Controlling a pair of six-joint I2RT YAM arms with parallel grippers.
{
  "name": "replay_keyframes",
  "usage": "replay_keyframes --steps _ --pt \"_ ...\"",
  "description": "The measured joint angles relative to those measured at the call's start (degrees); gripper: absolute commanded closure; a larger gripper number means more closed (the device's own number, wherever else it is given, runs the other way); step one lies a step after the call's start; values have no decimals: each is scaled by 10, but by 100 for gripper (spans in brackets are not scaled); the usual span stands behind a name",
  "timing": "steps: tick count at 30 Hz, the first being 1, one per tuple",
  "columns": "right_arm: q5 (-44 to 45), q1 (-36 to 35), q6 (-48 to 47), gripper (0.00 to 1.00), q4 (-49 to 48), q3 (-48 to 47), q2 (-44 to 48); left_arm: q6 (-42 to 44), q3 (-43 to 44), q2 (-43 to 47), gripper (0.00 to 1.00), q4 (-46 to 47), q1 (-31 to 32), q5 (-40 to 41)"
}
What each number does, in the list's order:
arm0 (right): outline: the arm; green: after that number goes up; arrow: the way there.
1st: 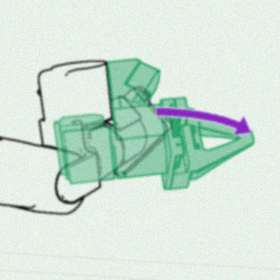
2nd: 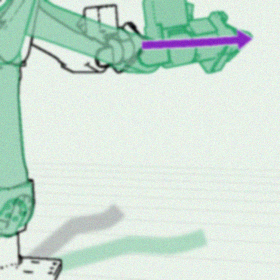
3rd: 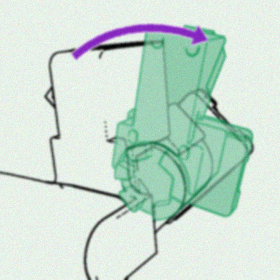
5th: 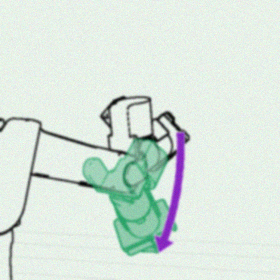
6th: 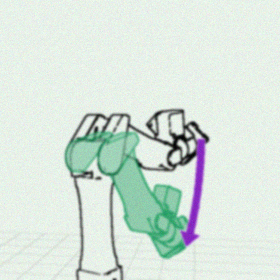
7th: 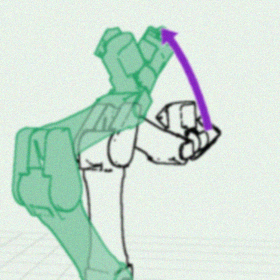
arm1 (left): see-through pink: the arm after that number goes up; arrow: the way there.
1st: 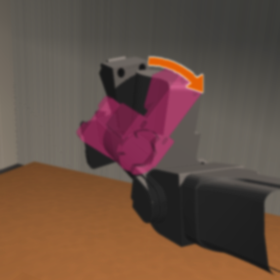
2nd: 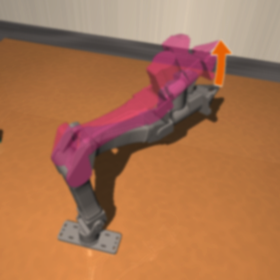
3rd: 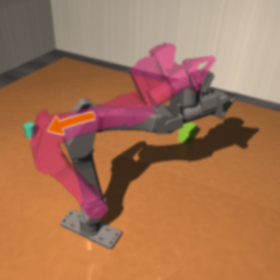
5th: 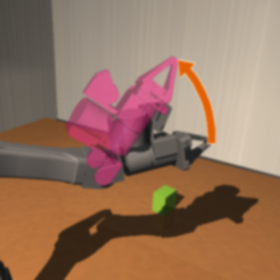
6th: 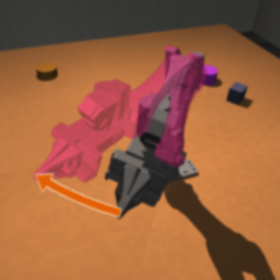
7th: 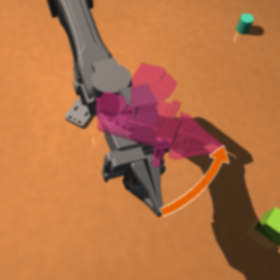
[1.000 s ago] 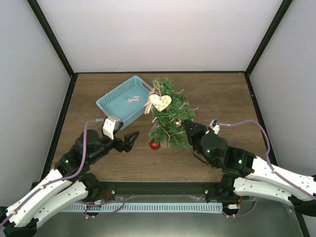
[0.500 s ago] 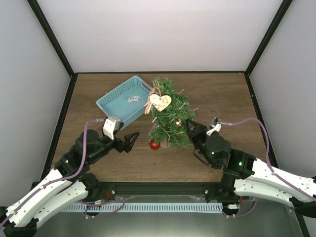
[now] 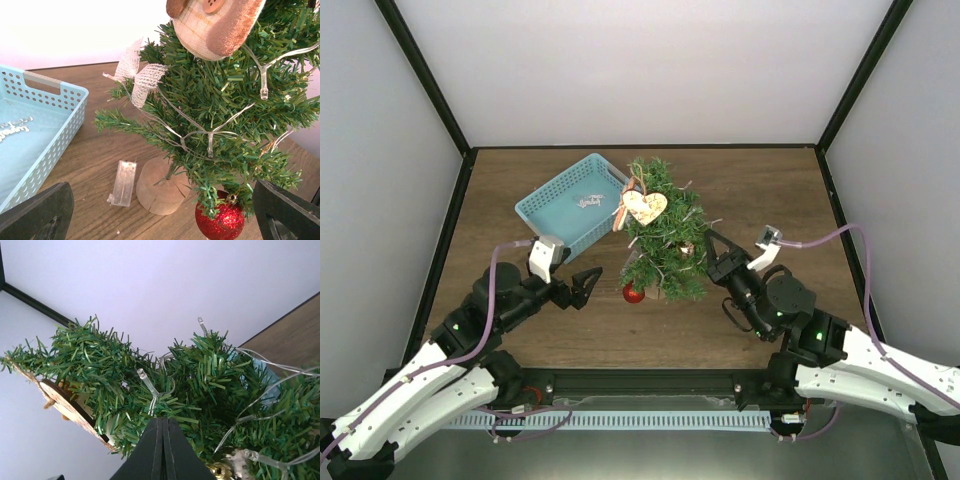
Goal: Decorate the small christmas tree
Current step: Adjust the decoration item on the Christmas tree.
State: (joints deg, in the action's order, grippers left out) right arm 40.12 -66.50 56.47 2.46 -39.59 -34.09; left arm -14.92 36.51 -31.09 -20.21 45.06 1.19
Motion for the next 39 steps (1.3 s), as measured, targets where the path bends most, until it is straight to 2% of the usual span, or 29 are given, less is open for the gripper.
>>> replay_keyframes --steps 13,20,39 --pt "-47 0 -138 99 24 -83 -29 0 0 0 1 0 0 -1" --pt "-73 0 -173 99 52 -124 -46 0 0 0 1 1 0 -2" --pt "-73 0 -286 99 128 -170 -96 2 0 -1 1 4 0 -8"
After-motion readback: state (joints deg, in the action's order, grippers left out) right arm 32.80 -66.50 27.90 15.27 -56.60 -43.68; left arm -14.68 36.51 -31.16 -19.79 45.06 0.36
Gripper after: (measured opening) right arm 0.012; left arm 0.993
